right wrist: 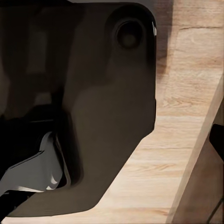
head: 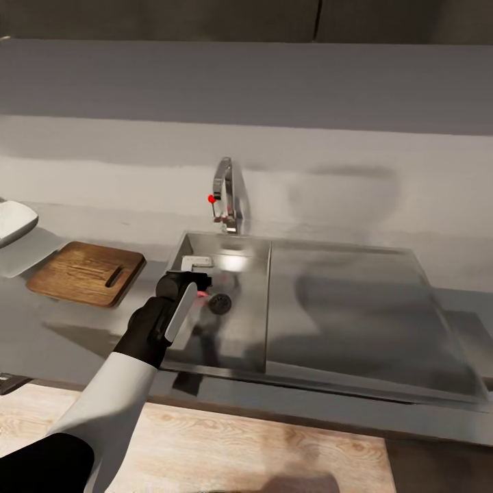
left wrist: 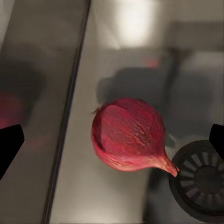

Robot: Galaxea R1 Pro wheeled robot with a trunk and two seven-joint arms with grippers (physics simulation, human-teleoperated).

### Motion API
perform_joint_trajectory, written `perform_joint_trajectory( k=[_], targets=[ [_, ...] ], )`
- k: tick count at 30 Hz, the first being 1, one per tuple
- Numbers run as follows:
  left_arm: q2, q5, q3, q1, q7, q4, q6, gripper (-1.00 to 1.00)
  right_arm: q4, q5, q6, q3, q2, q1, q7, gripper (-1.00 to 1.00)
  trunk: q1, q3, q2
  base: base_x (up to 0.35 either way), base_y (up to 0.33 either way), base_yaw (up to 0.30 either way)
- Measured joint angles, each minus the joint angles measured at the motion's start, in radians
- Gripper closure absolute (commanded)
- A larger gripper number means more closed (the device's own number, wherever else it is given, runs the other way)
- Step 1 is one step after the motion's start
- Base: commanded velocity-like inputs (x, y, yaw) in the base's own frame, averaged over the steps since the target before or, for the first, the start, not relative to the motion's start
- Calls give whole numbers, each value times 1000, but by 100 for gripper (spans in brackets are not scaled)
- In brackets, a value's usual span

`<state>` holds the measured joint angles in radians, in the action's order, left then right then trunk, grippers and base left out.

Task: In the kitchen, take the Vidalia onion out of the sink, dice it on the chopping board with the paring knife, put the diced onion into the bowl on the countertop, then place both the paring knife and the chopping board into the sink.

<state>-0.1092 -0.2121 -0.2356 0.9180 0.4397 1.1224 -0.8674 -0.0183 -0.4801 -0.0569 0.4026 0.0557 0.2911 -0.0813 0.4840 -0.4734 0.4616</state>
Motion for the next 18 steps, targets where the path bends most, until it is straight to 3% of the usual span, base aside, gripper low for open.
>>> perform_joint_trajectory(
  k=[18],
  targets=[
    [0, -2, -1, 0, -1, -5, 0, -100, -1, 0, 0, 0, -1, 0, 0, -100, 0, -27, 0, 57, 0, 43]
  ],
)
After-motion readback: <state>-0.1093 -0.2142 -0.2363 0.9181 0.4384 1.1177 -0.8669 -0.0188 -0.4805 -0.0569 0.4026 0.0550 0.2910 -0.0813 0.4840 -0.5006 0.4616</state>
